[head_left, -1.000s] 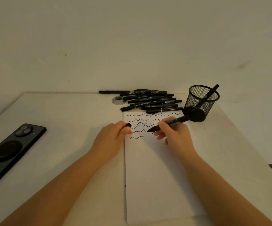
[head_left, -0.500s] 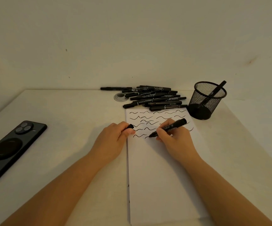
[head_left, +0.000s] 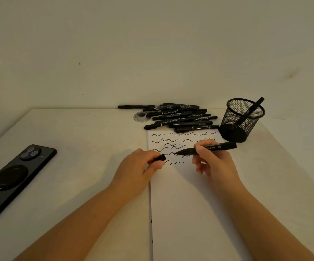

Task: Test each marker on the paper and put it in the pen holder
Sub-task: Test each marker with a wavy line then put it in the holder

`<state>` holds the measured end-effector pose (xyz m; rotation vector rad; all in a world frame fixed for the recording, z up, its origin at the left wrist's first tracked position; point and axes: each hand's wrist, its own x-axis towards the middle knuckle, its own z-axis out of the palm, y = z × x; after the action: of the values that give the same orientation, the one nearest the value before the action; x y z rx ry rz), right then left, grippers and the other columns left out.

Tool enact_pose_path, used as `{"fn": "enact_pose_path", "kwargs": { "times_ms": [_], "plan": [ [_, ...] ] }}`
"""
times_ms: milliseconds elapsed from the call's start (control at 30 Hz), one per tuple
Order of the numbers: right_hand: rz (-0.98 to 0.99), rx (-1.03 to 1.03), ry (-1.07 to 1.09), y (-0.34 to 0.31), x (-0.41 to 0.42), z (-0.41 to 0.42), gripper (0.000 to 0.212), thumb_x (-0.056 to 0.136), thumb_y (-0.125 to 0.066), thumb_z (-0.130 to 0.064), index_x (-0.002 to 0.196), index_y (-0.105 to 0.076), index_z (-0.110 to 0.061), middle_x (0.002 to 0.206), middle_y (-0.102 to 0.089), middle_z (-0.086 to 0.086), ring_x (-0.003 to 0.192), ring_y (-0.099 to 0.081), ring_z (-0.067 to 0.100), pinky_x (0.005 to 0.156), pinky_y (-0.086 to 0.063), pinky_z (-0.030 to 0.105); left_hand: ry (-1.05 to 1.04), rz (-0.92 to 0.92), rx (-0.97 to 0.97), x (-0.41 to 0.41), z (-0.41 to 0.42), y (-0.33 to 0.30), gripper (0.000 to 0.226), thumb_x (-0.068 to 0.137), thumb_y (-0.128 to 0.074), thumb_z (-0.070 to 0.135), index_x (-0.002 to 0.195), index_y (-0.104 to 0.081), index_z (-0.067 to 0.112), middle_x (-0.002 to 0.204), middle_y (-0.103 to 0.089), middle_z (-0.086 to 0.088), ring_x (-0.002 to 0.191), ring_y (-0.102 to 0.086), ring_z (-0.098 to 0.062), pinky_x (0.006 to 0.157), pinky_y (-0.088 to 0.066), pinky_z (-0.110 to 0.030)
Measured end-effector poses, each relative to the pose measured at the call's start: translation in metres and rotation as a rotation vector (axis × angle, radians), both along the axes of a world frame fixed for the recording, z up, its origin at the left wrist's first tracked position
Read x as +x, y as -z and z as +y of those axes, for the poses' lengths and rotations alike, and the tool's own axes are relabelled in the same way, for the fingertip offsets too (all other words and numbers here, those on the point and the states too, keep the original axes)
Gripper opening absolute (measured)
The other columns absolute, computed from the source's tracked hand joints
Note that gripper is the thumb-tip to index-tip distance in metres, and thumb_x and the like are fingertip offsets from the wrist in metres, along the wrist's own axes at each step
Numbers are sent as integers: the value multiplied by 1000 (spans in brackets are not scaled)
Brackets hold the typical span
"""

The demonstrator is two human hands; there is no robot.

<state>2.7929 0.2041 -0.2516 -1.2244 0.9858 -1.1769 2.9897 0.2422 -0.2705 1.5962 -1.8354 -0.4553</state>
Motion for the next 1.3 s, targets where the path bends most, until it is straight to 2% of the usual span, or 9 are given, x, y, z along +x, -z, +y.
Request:
{"fn": "enact_pose_path", "kwargs": {
  "times_ms": [133,333,500,600,700,833,967,1067,1300],
  "plan": [
    [-86,29,-88,0,3,2,20,91,-48,-11,75,-61,-13,53,-61,5,44,-51,13,39,-41,22,36,-8,-44,-5,2,-2,14,89,-55,33,96,-64,26,69,-47,25,77,-46,11,64,-33,-6],
    [-34,11,-126,0,5,5,20,89,-50,-11,74,-63,-15,54,-63,6,46,-52,13,41,-42,21,75,-44,-38,-9,3,-6,14,89,-54,35,96,-64,28,73,-53,19,77,-46,-1,62,-30,-11],
    [1,-23,-191,0,6,11,22,88,-54,-14,69,-63,-15,53,-61,4,47,-52,12,40,-38,19,101,-55,-97,-16,10,-12,25,88,-50,41,95,-65,23,70,-47,26,74,-44,3,64,-31,-8],
    [33,-41,-180,-1,8,15,28,80,-49,-26,56,-61,-18,45,-55,3,42,-47,12,41,-37,17,164,-136,-194,-23,17,-16,34,88,-43,43,93,-66,18,74,-53,18,71,-41,0,61,-34,-13],
    [28,-53,-119,2,12,16,33,78,-44,-26,50,-57,-17,38,-50,2,35,-41,12,37,-35,17,167,-195,-242,-32,23,-18,35,88,-41,37,88,-67,13,72,-63,4,67,-51,-13,54,-41,-26],
    [-28,-48,-48,7,16,18,33,76,-43,-23,44,-51,-20,38,-46,2,33,-36,15,36,-29,18,186,-222,-258,-35,25,-22,37,88,-39,34,83,-66,10,65,-62,1,59,-53,-19,49,-43,-28],
    [-99,-82,-71,9,17,21,31,74,-41,-17,44,-46,-21,39,-45,-3,33,-35,14,38,-27,18,242,-88,-127,-36,26,-23,40,90,-36,40,84,-65,13,63,-53,11,59,-46,-9,54,-39,-26],
    [-122,-106,-85,10,17,23,30,74,-41,-14,45,-44,-18,39,-44,-4,34,-35,13,37,-27,19,266,43,2,-35,26,-22,32,89,-39,37,84,-65,20,56,-46,16,56,-45,-2,53,-30,-13],
    [-118,-202,-164,10,17,24,29,70,-45,-25,48,-42,-6,39,-42,-10,34,-35,14,40,-28,15,356,267,226,-30,26,-20,23,87,-39,36,71,-56,41,57,-53,18,54,-47,-2,53,-35,-12]
  ]
}}
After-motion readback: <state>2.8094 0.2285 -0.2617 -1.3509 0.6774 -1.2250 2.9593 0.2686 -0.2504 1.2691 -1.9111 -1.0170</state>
